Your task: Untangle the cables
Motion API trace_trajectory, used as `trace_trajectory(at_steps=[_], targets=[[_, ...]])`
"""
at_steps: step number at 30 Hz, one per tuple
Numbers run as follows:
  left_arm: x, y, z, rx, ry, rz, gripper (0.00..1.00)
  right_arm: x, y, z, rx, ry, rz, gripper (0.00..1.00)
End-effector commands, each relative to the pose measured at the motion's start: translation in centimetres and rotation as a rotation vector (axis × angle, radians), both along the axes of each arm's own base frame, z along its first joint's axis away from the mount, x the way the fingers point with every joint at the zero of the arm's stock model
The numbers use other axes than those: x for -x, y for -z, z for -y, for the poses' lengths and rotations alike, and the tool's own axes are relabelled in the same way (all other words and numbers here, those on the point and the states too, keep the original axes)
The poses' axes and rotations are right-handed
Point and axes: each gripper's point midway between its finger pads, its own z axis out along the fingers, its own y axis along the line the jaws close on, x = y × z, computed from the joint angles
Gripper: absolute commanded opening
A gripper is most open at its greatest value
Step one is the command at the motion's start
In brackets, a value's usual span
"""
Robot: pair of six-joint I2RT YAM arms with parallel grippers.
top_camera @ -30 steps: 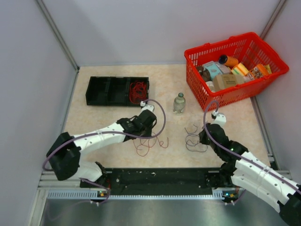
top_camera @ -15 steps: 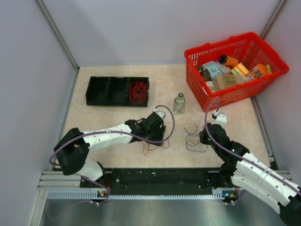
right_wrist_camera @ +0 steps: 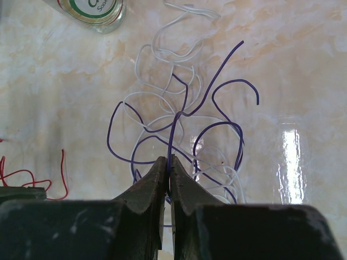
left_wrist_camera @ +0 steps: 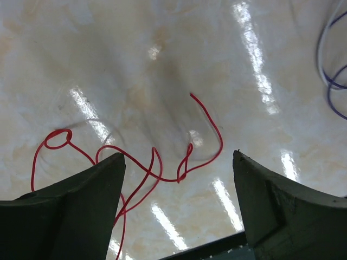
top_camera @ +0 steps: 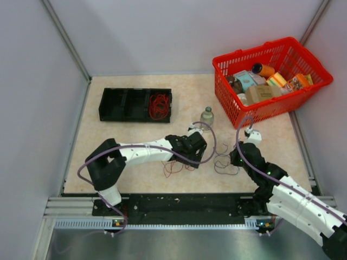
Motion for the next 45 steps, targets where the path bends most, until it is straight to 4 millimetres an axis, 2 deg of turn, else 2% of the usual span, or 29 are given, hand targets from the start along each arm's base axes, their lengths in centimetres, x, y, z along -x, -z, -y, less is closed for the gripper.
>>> trace_trajectory(at_steps=[1, 8, 11, 16, 20, 21, 27, 31, 35, 39, 45], targets=[[-0.8, 1.2, -1.2, -0.146, -0.056, 0.043, 0.83, -0.4, -0.9, -0.2, -0.027, -0.004, 0.043, 0.06], [-0.7, 1.7, -1.4, -0.177, -0.067, 0.068, 0.73, -0.4, -0.9, -0.2, -0.03, -0.006, 0.047, 0.06], [-0.8, 0.4, -1.2, -0.228, -0.053, 0.147, 0.81, -0.4, -1.0, -0.3, -0.03, -0.009, 0.05, 0.06], [-0.6, -1.1, -0.9, -0.266, -0.051, 0.198, 0.84, -0.4, -0.9, -0.3, -0.03, -0.009, 0.046, 0.06], [-0.4, -1.3, -1.5, -0.292, -0.059, 0.198, 0.98, -0.4, -1.0, -0.3, -0.032, -0.014, 0.051, 0.06], [-0.4, -1.3, -1.7, -0.299, -0.06, 0.2, 0.98, -0.4, -1.0, -0.3, -0.034, -0.013, 0.05, 0.06], [-0.3, 0.3, -2.7, -0.334, -0.091, 0.137, 0.98, -0.4, -1.0, -0.4, -0.035, -0.014, 0.05, 0.06], [-0.5, 1.5, -2.2, -0.3, -0.082, 0.082, 0.98, -0.3, -1.0, -0.4, -0.037, -0.015, 0.052, 0.06], [-0.6, 2.0, -1.8, -0.26, -0.085, 0.057, 0.96, -0.3, -1.1, -0.4, -0.042, -0.017, 0.059, 0.06], [-0.7, 2.9, -2.7, -0.266, -0.093, 0.037, 0.91, -0.2, -1.1, -0.3, -0.042, -0.02, 0.061, 0.06], [-0.6, 3.7, -3.9, -0.254, -0.112, 0.013, 0.91, -0.2, -1.1, -0.4, -0.044, -0.022, 0.062, 0.06]])
